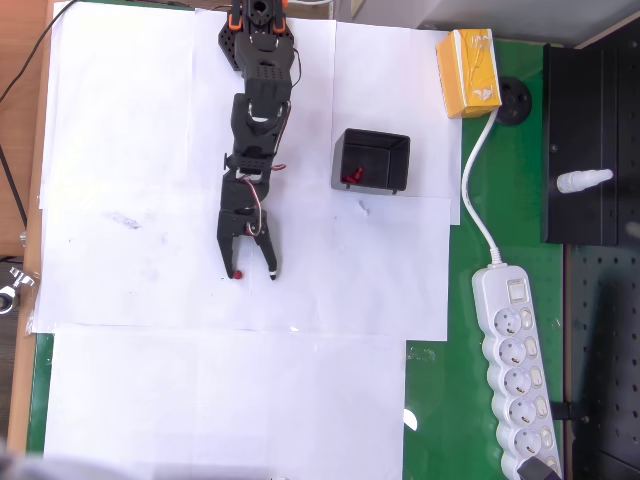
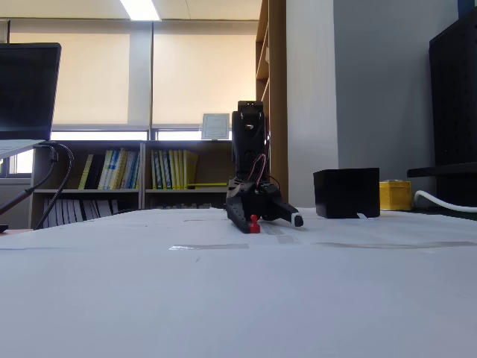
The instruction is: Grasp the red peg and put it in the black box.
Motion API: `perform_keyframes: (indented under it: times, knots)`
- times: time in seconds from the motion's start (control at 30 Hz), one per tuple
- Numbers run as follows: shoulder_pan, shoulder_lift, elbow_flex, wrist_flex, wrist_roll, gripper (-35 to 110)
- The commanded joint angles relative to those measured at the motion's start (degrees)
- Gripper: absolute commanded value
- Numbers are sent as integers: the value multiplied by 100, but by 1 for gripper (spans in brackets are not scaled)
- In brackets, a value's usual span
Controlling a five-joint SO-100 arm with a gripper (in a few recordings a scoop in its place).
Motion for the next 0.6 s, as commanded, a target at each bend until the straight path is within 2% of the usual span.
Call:
perform_keyframes:
  times: [0.0,0.47,0.57]
  knots:
    - [-26,-62,70,-149,-44,32]
    - [-9,-88,62,-158,-62,32]
    - [0,-88,62,-158,-70,26]
